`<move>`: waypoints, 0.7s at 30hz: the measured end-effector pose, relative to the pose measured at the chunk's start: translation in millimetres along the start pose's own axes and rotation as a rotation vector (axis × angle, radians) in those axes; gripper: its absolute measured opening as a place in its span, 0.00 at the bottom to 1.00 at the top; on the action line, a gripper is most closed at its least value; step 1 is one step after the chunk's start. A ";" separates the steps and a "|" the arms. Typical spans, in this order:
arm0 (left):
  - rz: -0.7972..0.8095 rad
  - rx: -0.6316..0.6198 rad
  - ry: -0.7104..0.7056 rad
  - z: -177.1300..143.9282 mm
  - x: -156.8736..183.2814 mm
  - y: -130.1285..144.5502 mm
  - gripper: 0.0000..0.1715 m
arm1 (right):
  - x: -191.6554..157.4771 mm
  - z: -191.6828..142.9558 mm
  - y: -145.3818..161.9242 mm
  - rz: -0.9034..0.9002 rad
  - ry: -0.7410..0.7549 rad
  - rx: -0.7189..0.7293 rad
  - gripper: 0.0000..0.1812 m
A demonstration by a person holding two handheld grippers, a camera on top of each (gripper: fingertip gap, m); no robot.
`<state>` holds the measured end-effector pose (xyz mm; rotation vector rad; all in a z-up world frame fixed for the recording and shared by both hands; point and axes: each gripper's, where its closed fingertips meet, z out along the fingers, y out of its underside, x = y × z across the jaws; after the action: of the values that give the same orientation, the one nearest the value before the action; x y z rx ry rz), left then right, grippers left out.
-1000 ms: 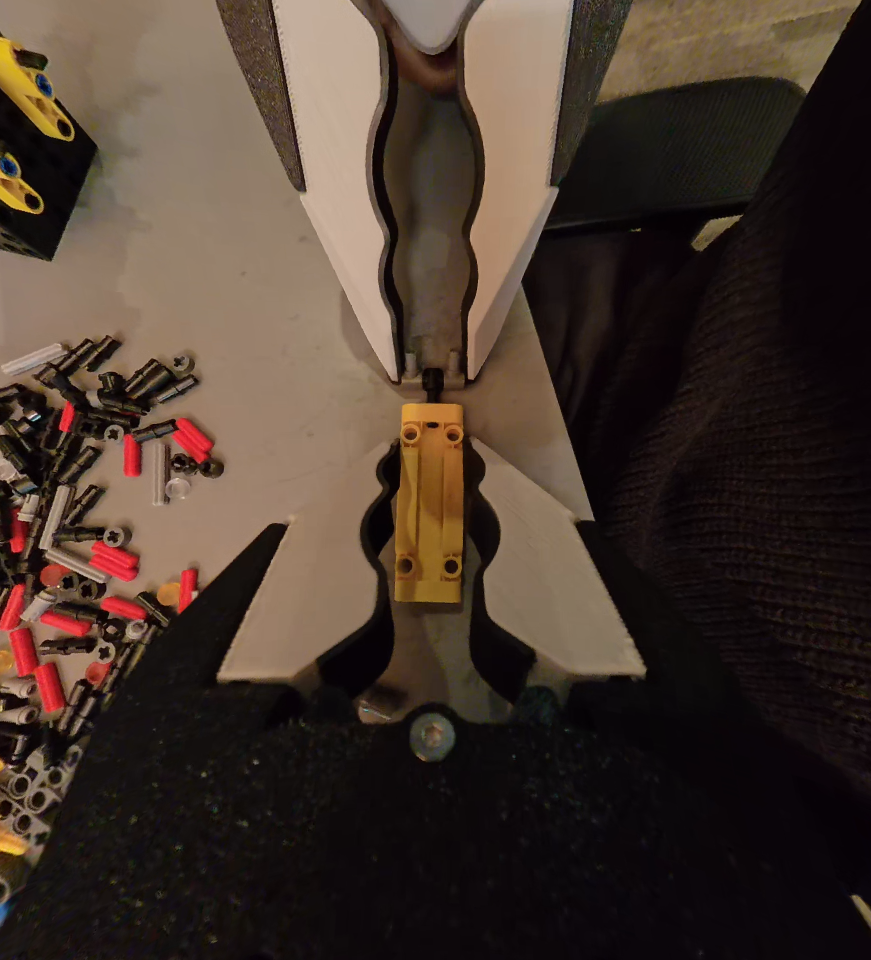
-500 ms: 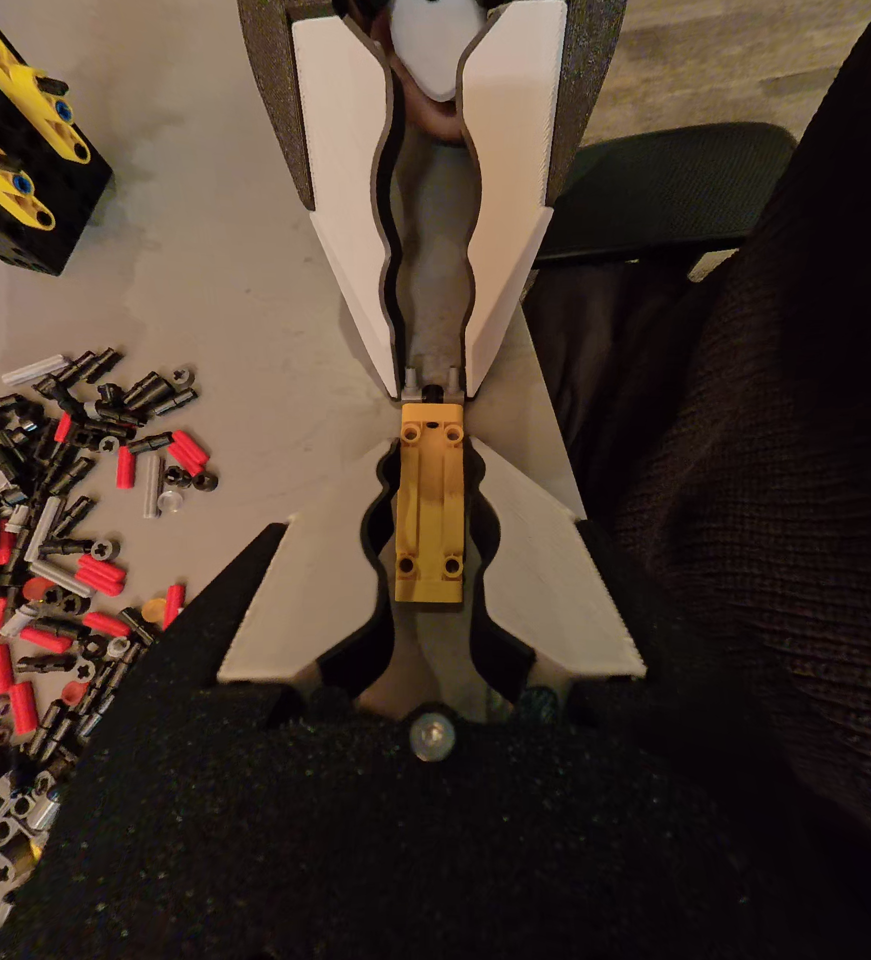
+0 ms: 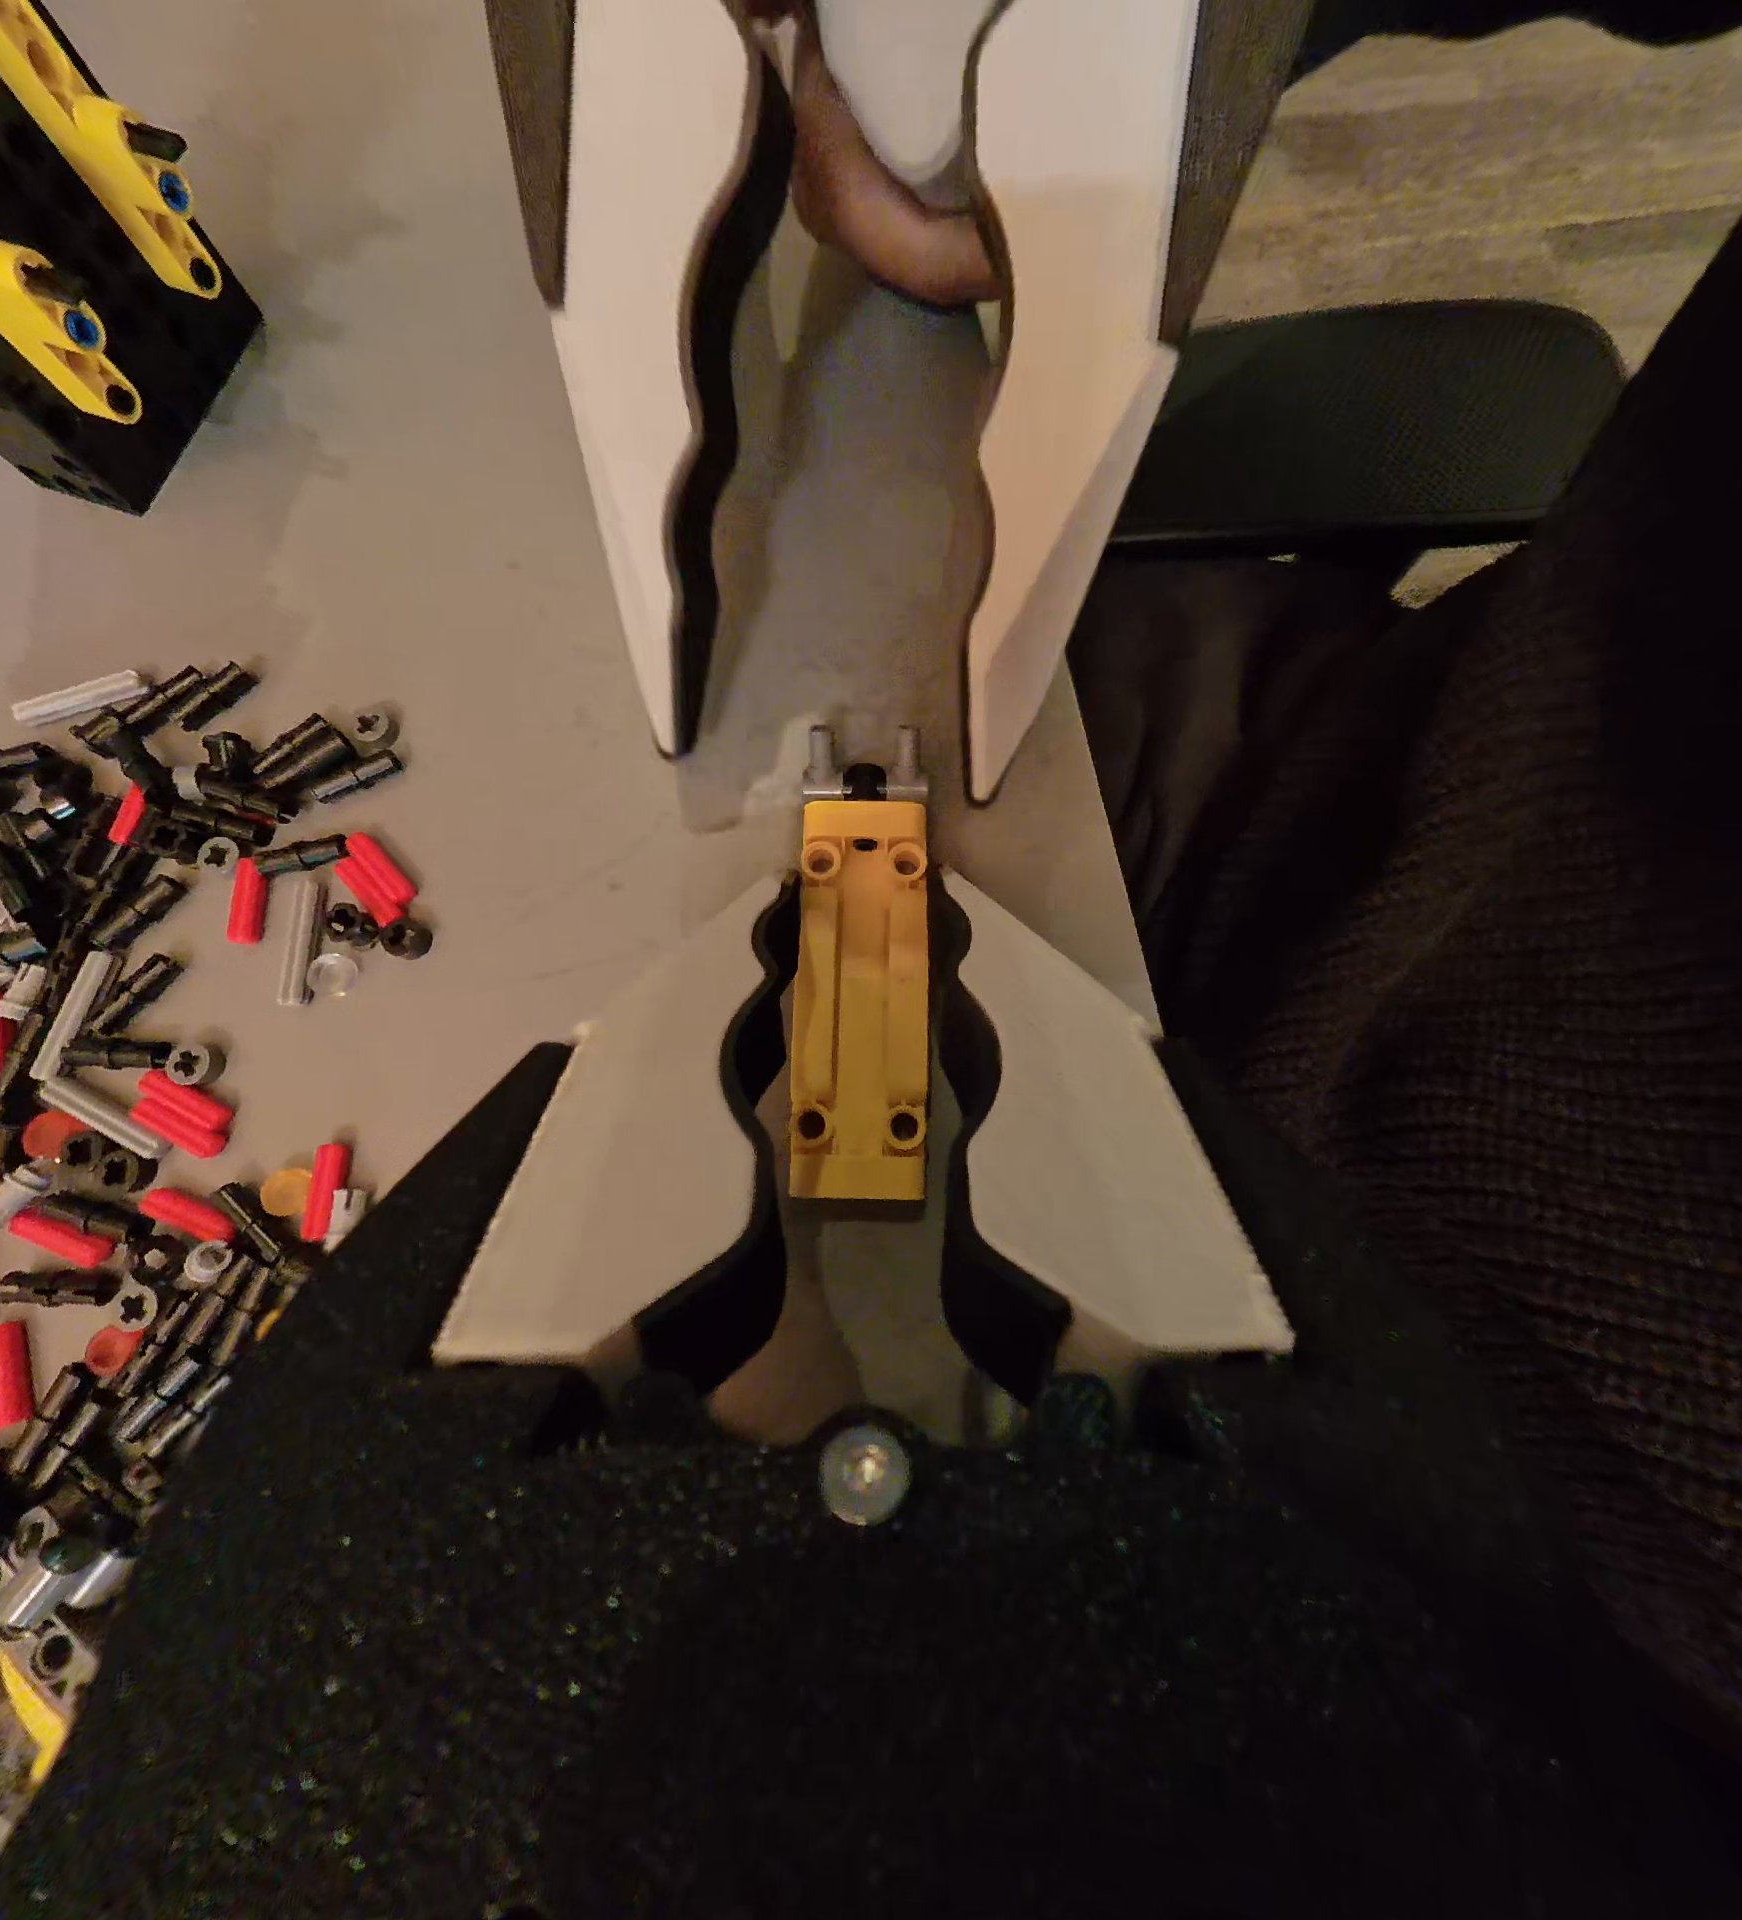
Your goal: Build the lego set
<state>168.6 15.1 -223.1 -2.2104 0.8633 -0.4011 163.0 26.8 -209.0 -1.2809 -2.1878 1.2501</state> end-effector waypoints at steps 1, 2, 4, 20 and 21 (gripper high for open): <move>-0.006 0.004 -0.004 -0.3 -0.1 0.2 0.14 | 3.5 -3.9 -4.2 0.011 0.018 0.036 0.28; -0.016 0.010 -0.006 -0.4 -0.3 0.3 0.14 | 8.3 -7.6 -5.4 0.015 0.047 0.056 0.28; -0.035 0.015 -0.011 -1.5 -1.8 0.9 0.14 | 14.4 -12.5 -1.9 0.020 0.089 0.058 0.28; -0.161 0.026 -0.164 -3.2 -25.9 2.1 0.14 | 27.3 -11.0 2.6 0.160 0.225 0.106 0.18; -0.161 0.026 -0.166 -3.1 -25.9 2.1 0.14 | 28.3 -12.3 1.7 0.164 0.233 0.118 0.18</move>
<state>147.1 30.2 -223.1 -2.2601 0.5912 -0.2979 156.2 57.0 -207.7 -1.4987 -1.8533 1.2006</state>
